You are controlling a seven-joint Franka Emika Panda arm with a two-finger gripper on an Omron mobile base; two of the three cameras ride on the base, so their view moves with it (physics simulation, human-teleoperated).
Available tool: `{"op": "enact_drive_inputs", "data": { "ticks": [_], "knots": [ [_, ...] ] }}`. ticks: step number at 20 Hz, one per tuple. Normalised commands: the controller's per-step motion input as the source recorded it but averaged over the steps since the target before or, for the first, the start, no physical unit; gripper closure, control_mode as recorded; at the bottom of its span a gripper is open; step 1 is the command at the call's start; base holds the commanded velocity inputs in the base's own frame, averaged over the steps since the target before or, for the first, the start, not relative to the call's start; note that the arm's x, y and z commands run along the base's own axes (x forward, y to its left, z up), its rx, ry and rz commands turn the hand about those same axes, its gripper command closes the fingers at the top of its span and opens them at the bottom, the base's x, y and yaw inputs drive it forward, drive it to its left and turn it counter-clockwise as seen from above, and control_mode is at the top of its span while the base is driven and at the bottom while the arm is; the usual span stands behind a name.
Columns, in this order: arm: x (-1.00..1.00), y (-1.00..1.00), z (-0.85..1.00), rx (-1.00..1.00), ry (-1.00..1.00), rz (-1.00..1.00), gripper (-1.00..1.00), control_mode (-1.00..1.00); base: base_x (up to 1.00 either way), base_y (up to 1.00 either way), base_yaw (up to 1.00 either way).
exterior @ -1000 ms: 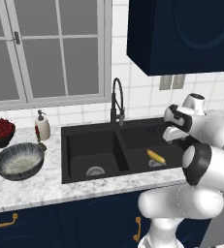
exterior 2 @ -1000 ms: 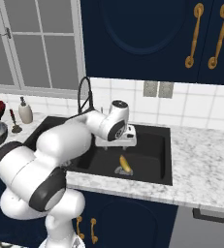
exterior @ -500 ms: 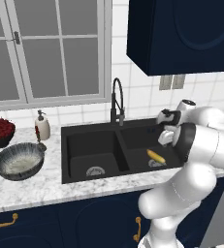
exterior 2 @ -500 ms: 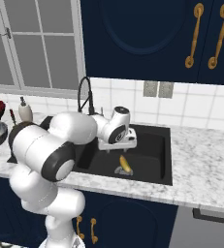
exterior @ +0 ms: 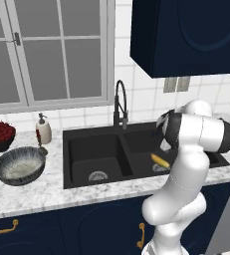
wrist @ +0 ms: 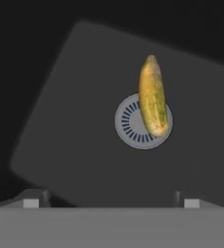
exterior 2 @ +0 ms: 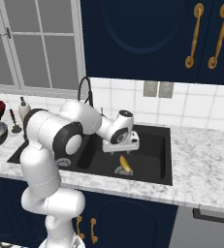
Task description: Pick the cucumber from the sink and place it in the bowl. Then pick the bowl and place it in the microwave. Then close the microwave door and press the start button.
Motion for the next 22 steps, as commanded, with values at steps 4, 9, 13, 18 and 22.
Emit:
{"op": "enact_drive_inputs", "data": {
  "ticks": [4,9,13,18,22],
  "knots": [
    [0.14,-0.07,-0.40,0.00,0.00,0.01,-1.00,-1.00,0.00,0.00,0.00],
    [0.16,-0.11,-0.33,0.00,0.00,0.02,-1.00,-1.00,0.00,0.00,0.00],
    [0.16,-0.08,-0.28,0.00,0.00,0.02,-1.00,-1.00,0.00,0.00,0.00],
    [0.33,-0.07,-0.29,0.00,0.00,0.00,-1.00,-1.00,0.00,0.00,0.00],
    [0.24,-0.23,-0.26,0.00,0.00,0.02,-1.00,-1.00,0.00,0.00,0.00]
  ]
}}
